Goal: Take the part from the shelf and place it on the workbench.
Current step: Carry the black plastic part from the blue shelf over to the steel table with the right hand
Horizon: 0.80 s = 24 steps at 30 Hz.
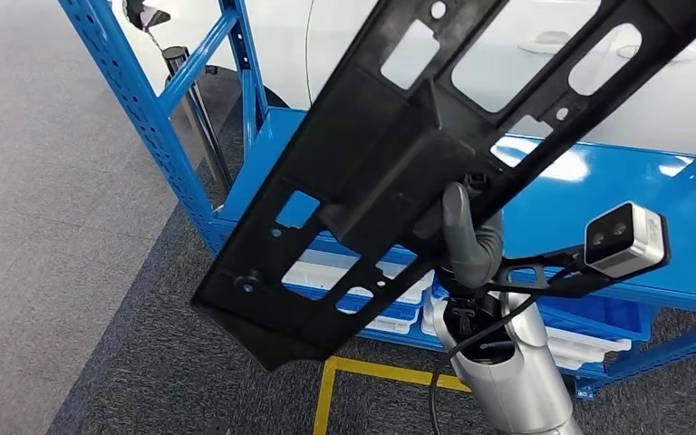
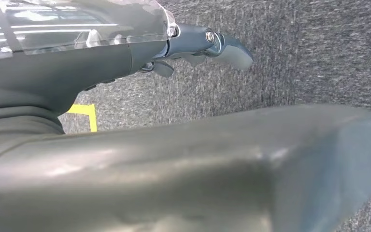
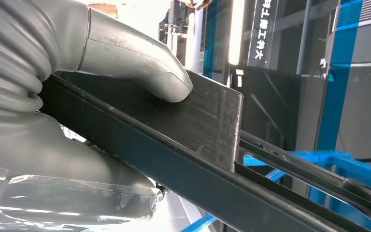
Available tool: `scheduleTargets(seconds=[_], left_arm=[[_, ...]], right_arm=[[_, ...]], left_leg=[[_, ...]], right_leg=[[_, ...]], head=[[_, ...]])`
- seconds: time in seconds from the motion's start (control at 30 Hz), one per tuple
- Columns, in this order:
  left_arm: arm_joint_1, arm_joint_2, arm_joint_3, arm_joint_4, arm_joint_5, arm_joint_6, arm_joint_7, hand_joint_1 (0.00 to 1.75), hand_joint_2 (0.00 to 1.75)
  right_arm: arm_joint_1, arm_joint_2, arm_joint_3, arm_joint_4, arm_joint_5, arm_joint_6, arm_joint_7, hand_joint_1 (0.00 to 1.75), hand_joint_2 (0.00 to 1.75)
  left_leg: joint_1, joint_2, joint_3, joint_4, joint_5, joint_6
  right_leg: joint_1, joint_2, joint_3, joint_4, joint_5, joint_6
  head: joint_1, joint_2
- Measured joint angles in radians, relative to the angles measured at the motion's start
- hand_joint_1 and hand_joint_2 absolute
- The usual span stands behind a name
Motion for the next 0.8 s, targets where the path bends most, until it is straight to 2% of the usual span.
scheduleTargets(seconds=[0.03, 0.07, 0.13, 0.2, 0.23, 0.3, 0.33, 0.37, 0.4, 0.43, 0.47, 0.53, 0.6, 0.7, 0.73, 0.8], left_arm=[[-0.001, 0.0, 0.0, 0.0, -0.002, 0.001, 0.001, 0.0, 0.0], [-0.001, 0.001, 0.0, 0.0, -0.003, 0.002, 0.001, 0.0, 0.0], [0.0, 0.001, 0.0, 0.0, -0.003, 0.004, 0.001, 0.0, 0.0], [0.001, 0.001, 0.0, 0.0, -0.003, 0.004, 0.001, 0.0, 0.0], [0.001, 0.001, 0.0, 0.0, -0.004, 0.004, 0.001, 0.0, 0.0], [0.002, 0.002, 0.0, 0.0, -0.009, 0.003, 0.003, 0.0, 0.0], [0.003, 0.002, 0.0, 0.0, -0.013, 0.002, 0.005, 0.0, 0.0], [0.004, 0.002, 0.0, 0.0, -0.016, 0.001, 0.008, 0.0, 0.0], [0.005, 0.002, 0.0, 0.0, -0.019, 0.001, 0.01, 0.0, 0.0], [0.005, 0.002, 0.0, 0.0, -0.02, 0.001, 0.012, 0.0, 0.0], [0.006, 0.002, 0.0, 0.0, -0.021, 0.001, 0.014, 0.0, 0.0], [0.006, 0.002, 0.0, 0.0, -0.018, 0.003, 0.015, 0.0, 0.0], [0.008, 0.002, 0.0, 0.0, -0.015, 0.004, 0.013, 0.0, 0.0], [0.009, 0.002, 0.0, 0.0, -0.012, 0.005, 0.009, 0.0, 0.0], [0.009, 0.003, 0.0, 0.0, -0.01, 0.003, 0.008, 0.0, 0.0], [0.009, 0.006, 0.0, 0.0, -0.007, -0.001, 0.008, 0.0, 0.0]], right_arm=[[-0.014, 0.011, 0.005, 0.007, 0.002, -0.004, 0.005, 1.75, 1.75], [-0.025, 0.021, 0.009, 0.013, 0.003, -0.009, 0.011, 1.75, 1.75], [-0.04, 0.037, 0.012, 0.022, 0.001, -0.017, 0.024, 1.75, 1.75], [-0.051, 0.048, 0.013, 0.028, -0.001, -0.022, 0.034, 1.75, 1.75], [-0.057, 0.052, 0.013, 0.03, -0.002, -0.024, 0.037, 1.75, 1.75], [-0.066, 0.055, 0.014, 0.036, -0.002, -0.028, 0.042, 1.75, 1.75], [-0.068, 0.056, 0.014, 0.039, -0.002, -0.031, 0.045, 1.75, 1.75], [-0.068, 0.056, 0.014, 0.043, -0.002, -0.034, 0.047, 1.75, 1.75], [-0.069, 0.056, 0.014, 0.046, -0.002, -0.036, 0.048, 1.75, 1.75], [-0.071, 0.057, 0.015, 0.048, -0.002, -0.037, 0.05, 1.75, 1.75], [-0.074, 0.057, 0.015, 0.049, -0.002, -0.038, 0.05, 1.75, 1.75], [-0.082, 0.06, 0.016, 0.052, -0.003, -0.038, 0.051, 1.75, 1.75], [-0.087, 0.064, 0.017, 0.057, -0.004, -0.039, 0.052, 1.75, 1.75], [-0.091, 0.069, 0.018, 0.068, -0.008, -0.038, 0.051, 1.75, 1.75], [-0.094, 0.072, 0.018, 0.072, -0.01, -0.038, 0.05, 1.75, 1.75], [-0.102, 0.078, 0.019, 0.082, -0.013, -0.038, 0.049, 1.75, 1.75]], left_leg=[[-0.001, 0.0, 0.021, -0.047, 0.014, 0.004], [-0.002, -0.001, 0.03, -0.069, 0.016, 0.009], [-0.002, -0.002, 0.028, -0.073, 0.018, 0.019], [0.001, -0.002, 0.029, -0.08, 0.024, 0.032], [0.002, -0.001, 0.029, -0.084, 0.027, 0.037], [0.001, -0.001, 0.028, -0.085, 0.028, 0.043], [0.0, -0.001, 0.027, -0.084, 0.028, 0.044], [-0.001, -0.001, 0.027, -0.083, 0.028, 0.045], [-0.001, -0.002, 0.027, -0.083, 0.027, 0.045], [-0.002, -0.002, 0.028, -0.082, 0.027, 0.045], [-0.003, -0.003, 0.029, -0.081, 0.025, 0.044], [-0.007, -0.004, 0.029, -0.078, 0.023, 0.038], [-0.008, -0.003, 0.026, -0.077, 0.022, 0.03], [-0.006, -0.003, 0.021, -0.063, 0.009, 0.014], [-0.005, -0.003, 0.009, -0.033, -0.01, 0.009], [0.0, -0.003, -0.046, 0.086, -0.072, -0.002]], right_leg=[[0.002, 0.0, -0.002, 0.002, 0.0, 0.004], [0.004, 0.0, -0.004, 0.002, 0.0, 0.009], [0.006, 0.0, -0.007, 0.0, 0.002, 0.021], [0.005, 0.0, -0.016, 0.021, -0.016, 0.031], [0.004, -0.001, -0.033, 0.059, -0.04, 0.035], [0.003, -0.001, -0.094, 0.191, -0.105, 0.04], [0.003, -0.001, -0.125, 0.254, -0.127, 0.042], [0.003, -0.001, -0.142, 0.289, -0.131, 0.042], [0.003, -0.001, -0.141, 0.283, -0.115, 0.041], [0.004, -0.001, -0.12, 0.236, -0.083, 0.038], [0.005, -0.002, -0.085, 0.162, -0.044, 0.033], [0.01, -0.004, -0.026, 0.036, 0.002, 0.022], [0.017, -0.003, -0.011, -0.001, 0.005, 0.014], [0.01, -0.003, -0.006, -0.014, 0.012, -0.001], [0.007, -0.005, -0.003, -0.018, 0.014, -0.006], [0.007, -0.007, -0.001, -0.021, 0.015, -0.012]], head=[[0.0, 0.0], [0.0, 0.0], [0.0, 0.0], [0.0, 0.0], [0.0, 0.0], [0.0, 0.0], [0.0, 0.0], [0.0, 0.0], [0.0, 0.0], [0.0, 0.0], [0.0, 0.0], [0.0, 0.0], [0.0, 0.0], [0.0, 0.0], [0.0, 0.0], [0.0, 0.0]])
